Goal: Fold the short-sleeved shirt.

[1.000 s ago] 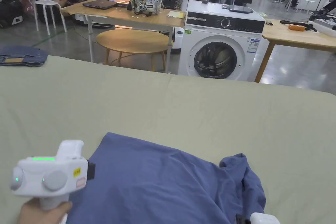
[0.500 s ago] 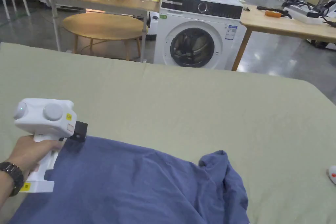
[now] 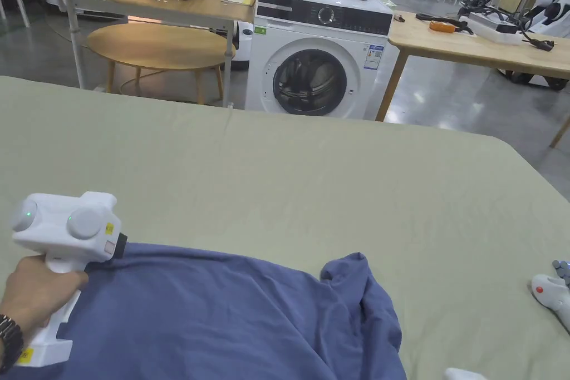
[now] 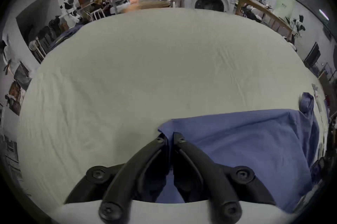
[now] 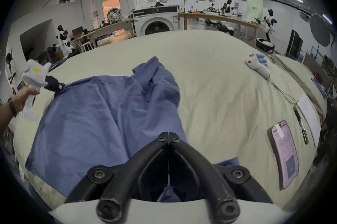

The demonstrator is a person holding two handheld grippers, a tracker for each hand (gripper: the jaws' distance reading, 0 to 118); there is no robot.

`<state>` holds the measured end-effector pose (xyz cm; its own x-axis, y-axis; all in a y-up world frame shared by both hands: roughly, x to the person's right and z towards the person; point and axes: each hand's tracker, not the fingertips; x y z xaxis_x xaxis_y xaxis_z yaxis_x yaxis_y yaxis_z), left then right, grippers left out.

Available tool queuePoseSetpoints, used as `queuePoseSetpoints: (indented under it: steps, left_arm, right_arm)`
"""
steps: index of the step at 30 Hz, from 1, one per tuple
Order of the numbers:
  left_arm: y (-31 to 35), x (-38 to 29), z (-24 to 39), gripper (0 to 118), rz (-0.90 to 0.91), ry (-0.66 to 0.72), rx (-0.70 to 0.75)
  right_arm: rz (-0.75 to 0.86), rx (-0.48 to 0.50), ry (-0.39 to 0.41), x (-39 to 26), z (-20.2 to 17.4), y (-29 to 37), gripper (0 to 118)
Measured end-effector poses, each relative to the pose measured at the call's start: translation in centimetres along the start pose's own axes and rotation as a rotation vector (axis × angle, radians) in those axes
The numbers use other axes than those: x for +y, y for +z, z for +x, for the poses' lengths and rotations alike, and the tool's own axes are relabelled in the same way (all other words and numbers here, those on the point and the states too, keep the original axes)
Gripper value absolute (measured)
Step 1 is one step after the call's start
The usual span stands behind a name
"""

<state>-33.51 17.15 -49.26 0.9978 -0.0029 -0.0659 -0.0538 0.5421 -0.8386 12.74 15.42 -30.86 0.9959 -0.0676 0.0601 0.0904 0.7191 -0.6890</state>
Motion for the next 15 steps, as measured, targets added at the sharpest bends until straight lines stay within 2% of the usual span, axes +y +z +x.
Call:
queuePoseSetpoints:
  steps: [3,5,9,12,13,15]
  left_arm:
    - [2.1,-1.6,-1.3,0,0.051,0.015,-0.029]
    - [3.3,-2.6,-2.0,0,0.062,0.015,-0.03]
    - [5.7,-4.8,-3.3,0,0.109,0.051,-0.036]
    - [7.0,-6.0,-3.9,0,0.119,0.042,-0.027]
    - [7.3,-6.7,-3.7,0,0.12,0.038,-0.023]
    - [7.8,-7.4,-4.2,0,0.125,0.043,-0.021]
  right_arm:
    - [-0.019,0.008,-0.007,2.6,1.3,-0.9,40]
    - [-0.027,0.017,-0.006,4.6,2.0,-1.7,54]
    - [-0.086,0.051,0.025,7.8,2.5,-4.5,61]
    - [-0.144,0.106,0.0,9.3,3.0,-7.5,63]
    - [-0.174,0.1,-0.013,9.7,3.0,-8.6,66]
    - [-0.226,0.094,0.018,9.9,2.4,-10.2,74]
